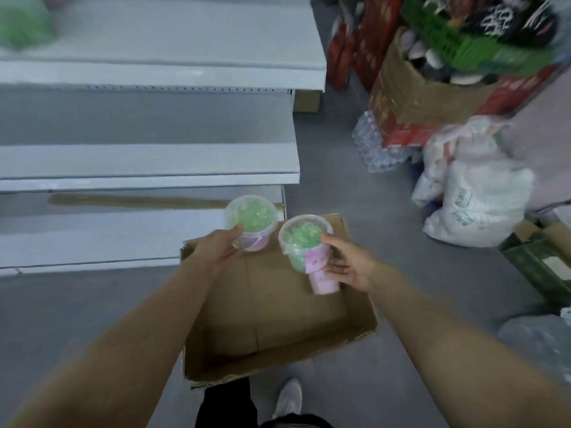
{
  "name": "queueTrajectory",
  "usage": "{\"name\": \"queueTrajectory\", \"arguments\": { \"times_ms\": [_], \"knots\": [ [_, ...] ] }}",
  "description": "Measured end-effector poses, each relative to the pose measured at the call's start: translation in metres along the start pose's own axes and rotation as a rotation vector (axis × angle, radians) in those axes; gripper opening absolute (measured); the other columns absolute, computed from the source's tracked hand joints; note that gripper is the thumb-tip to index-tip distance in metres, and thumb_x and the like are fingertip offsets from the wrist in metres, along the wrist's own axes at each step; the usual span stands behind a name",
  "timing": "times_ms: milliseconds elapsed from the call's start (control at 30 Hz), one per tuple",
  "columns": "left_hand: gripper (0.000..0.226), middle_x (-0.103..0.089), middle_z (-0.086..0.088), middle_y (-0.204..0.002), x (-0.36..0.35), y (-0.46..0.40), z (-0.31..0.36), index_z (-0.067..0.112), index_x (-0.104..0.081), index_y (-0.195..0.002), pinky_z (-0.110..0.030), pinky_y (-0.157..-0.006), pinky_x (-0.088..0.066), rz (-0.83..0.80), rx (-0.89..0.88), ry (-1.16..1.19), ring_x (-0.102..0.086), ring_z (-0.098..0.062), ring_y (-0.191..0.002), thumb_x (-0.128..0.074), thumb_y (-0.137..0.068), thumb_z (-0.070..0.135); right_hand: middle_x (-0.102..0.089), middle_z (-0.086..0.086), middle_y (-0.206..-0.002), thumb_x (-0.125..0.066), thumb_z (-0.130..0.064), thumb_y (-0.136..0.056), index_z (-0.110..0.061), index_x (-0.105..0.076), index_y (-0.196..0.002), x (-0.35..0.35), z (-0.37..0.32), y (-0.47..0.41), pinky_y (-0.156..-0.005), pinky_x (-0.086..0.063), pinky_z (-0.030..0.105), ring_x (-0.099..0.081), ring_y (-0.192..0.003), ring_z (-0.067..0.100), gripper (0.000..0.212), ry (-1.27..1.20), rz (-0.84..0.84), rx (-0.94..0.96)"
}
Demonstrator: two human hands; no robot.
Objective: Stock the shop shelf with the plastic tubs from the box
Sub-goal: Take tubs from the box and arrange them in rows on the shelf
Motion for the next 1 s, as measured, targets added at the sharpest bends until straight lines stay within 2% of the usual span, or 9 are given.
{"name": "queueTrajectory", "arguments": {
  "times_ms": [67,167,233,367,567,700,833,900,1000],
  "knots": [
    [0.025,-0.067,-0.013,-0.114,0.004,0.025,0.025,0.002,-0.061,-0.106,-0.034,-0.091,-0.054,0.026,-0.079,0.021,-0.067,-0.021,-0.099,-0.066,-0.090,0.021,-0.063,0.017,-0.108,-0.083,-0.045,-0.067,-0.012,-0.063,-0.112,-0.008,-0.023,0.019,-0.075,-0.058,0.034,-0.064,-0.099,0.028,0.059,-0.073,-0.023,0.055],
    [0.046,-0.063,-0.013,-0.123,0.015,0.052,0.068,-0.001,-0.057,-0.122,-0.039,-0.101,-0.049,0.034,-0.185,0.096,-0.061,-0.023,-0.116,-0.071,-0.086,0.023,-0.061,0.017,-0.112,-0.083,-0.039,-0.070,-0.009,-0.063,-0.109,-0.026,-0.058,0.048,-0.095,-0.054,0.042,-0.060,-0.108,0.030,0.053,-0.164,-0.079,0.136],
    [0.049,-0.062,-0.015,-0.126,0.020,0.068,0.100,0.001,-0.058,-0.120,-0.038,-0.100,-0.050,0.013,-0.232,0.127,-0.062,-0.024,-0.113,-0.075,-0.082,0.028,-0.061,0.018,-0.112,-0.080,-0.035,-0.077,-0.008,-0.062,-0.108,-0.041,-0.083,0.068,-0.100,-0.050,0.044,-0.060,-0.108,0.031,0.045,-0.215,-0.135,0.170],
    [0.028,-0.064,-0.012,-0.111,0.027,0.094,0.169,0.004,-0.061,-0.104,-0.037,-0.096,-0.052,0.017,-0.349,0.177,-0.063,-0.022,-0.103,-0.072,-0.085,0.022,-0.056,0.022,-0.121,-0.083,-0.035,-0.070,-0.008,-0.061,-0.117,-0.066,-0.128,0.101,-0.098,-0.052,0.045,-0.059,-0.112,0.035,0.059,-0.281,-0.249,0.239],
    [0.016,-0.066,-0.012,-0.101,0.037,0.106,0.263,0.007,-0.061,-0.089,-0.035,-0.090,-0.053,-0.016,-0.488,0.199,-0.064,-0.019,-0.086,-0.065,-0.091,0.023,-0.057,0.020,-0.124,-0.081,-0.039,-0.074,-0.010,-0.065,-0.118,-0.107,-0.185,0.131,-0.097,-0.053,0.044,-0.060,-0.113,0.034,0.055,-0.263,-0.342,0.376],
    [0.042,-0.056,-0.014,-0.126,0.060,0.084,0.310,0.006,-0.060,-0.110,-0.038,-0.099,-0.050,0.072,-0.486,0.200,-0.061,-0.019,-0.089,-0.074,-0.082,0.034,-0.061,0.020,-0.122,-0.083,-0.043,-0.069,-0.009,-0.067,-0.117,-0.135,-0.215,0.129,-0.095,-0.055,0.043,-0.064,-0.108,0.033,0.061,-0.283,-0.329,0.420],
    [0.061,-0.049,-0.012,-0.133,0.071,0.064,0.341,0.007,-0.052,-0.129,-0.036,-0.086,-0.053,0.167,-0.453,0.139,-0.062,-0.021,-0.095,-0.072,-0.083,0.041,-0.062,0.022,-0.118,-0.084,-0.043,-0.066,-0.009,-0.067,-0.110,-0.160,-0.238,0.125,-0.098,-0.053,0.044,-0.064,-0.110,0.034,0.057,-0.336,-0.290,0.449],
    [0.056,-0.049,-0.009,-0.132,0.076,0.054,0.352,0.009,-0.052,-0.129,-0.032,-0.074,-0.050,0.188,-0.455,0.103,-0.059,-0.028,-0.113,-0.070,-0.085,0.040,-0.061,0.023,-0.116,-0.082,-0.043,-0.068,-0.009,-0.067,-0.109,-0.171,-0.248,0.123,-0.097,-0.053,0.044,-0.062,-0.112,0.034,0.055,-0.343,-0.275,0.466],
    [0.043,-0.052,-0.013,-0.123,0.087,0.039,0.361,0.006,-0.058,-0.104,-0.036,-0.079,-0.055,0.210,-0.472,0.039,-0.059,-0.033,-0.112,-0.071,-0.084,0.041,-0.062,0.020,-0.111,-0.080,-0.043,-0.073,-0.009,-0.067,-0.105,-0.185,-0.260,0.120,-0.097,-0.053,0.043,-0.063,-0.109,0.032,0.048,-0.357,-0.264,0.481]
  ]
}}
Point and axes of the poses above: each hand's wrist, its own y-axis away from the middle knuckle, its own x-axis out of the back of the hand, z = x × y, the point moved 4 cm from there along -y, towards the middle knuckle
